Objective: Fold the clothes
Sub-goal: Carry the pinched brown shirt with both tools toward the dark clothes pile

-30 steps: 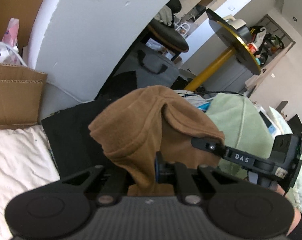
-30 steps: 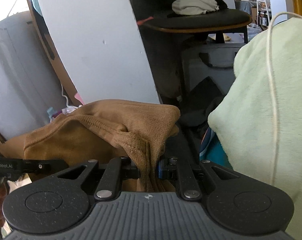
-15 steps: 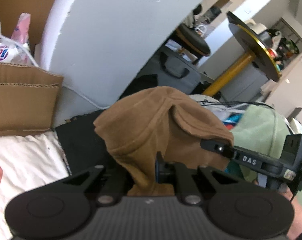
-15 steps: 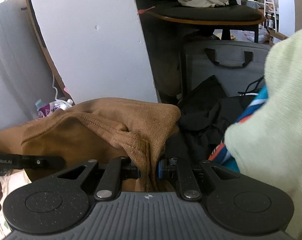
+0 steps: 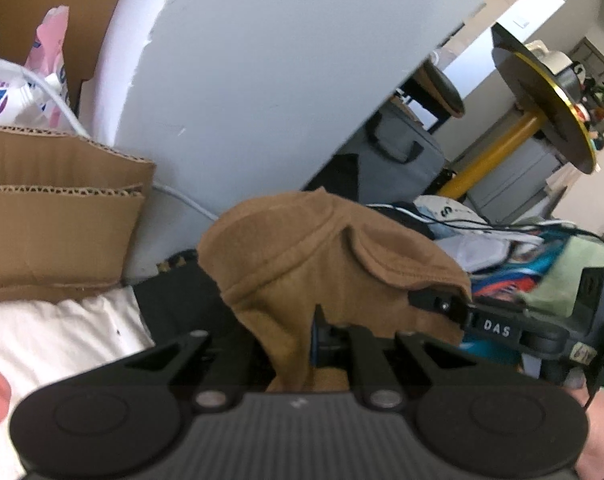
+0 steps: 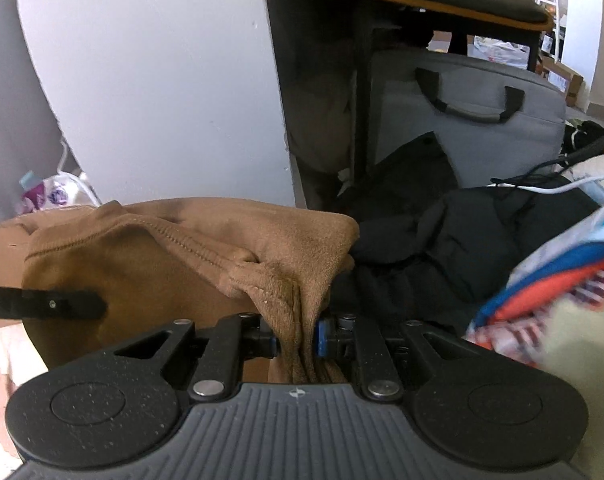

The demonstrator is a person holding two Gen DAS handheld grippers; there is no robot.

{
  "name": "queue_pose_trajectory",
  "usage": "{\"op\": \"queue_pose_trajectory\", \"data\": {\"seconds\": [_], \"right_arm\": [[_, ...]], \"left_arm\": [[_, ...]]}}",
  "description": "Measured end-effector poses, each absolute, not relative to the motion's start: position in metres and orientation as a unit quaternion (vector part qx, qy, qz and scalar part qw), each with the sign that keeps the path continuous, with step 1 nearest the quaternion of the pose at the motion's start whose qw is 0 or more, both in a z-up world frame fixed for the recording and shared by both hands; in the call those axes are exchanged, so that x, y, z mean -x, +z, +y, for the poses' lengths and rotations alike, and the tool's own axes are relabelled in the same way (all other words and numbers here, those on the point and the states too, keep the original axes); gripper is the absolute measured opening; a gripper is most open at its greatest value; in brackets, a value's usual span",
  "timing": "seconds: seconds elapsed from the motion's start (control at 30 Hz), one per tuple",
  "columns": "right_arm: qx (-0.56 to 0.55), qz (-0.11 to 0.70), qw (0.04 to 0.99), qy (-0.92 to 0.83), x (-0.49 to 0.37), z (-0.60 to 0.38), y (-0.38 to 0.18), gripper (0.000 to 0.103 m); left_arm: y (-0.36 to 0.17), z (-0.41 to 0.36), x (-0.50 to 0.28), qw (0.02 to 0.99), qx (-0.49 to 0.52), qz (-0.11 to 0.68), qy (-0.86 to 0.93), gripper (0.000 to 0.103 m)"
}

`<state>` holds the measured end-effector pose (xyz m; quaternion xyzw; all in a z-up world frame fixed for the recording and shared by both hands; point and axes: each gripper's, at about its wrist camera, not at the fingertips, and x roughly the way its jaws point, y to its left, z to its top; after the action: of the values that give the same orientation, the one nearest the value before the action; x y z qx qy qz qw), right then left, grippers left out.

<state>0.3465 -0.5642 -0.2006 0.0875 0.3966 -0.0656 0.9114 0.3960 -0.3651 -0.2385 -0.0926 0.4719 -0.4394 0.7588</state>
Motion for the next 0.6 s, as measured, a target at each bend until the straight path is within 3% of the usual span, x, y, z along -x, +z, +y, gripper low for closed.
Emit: {"op": "queue_pose_trajectory", "data": {"seconds": [0.43, 0.53, 0.6], "right_arm": [[-0.037, 0.398, 0.914, -0.069, -0.398, -0.571, -0.274, 0.022], [-0.012, 0.402, 0.913, -0.069, -0.406, -0.571, -0.285, 0.026], [0.004, 0.406, 0.911, -0.071, -0.412, -0.572, -0.288, 0.037]], "left_arm": [[-0.304, -0.372, -0.451, 0.757, 0.094, 0.473, -0.44, 0.008], [-0.312, -0.37, -0.453, 0.762, 0.092, 0.469, -0.438, 0.011], [-0.312, -0.369, -0.453, 0.768, 0.084, 0.461, -0.438, 0.012]]}}
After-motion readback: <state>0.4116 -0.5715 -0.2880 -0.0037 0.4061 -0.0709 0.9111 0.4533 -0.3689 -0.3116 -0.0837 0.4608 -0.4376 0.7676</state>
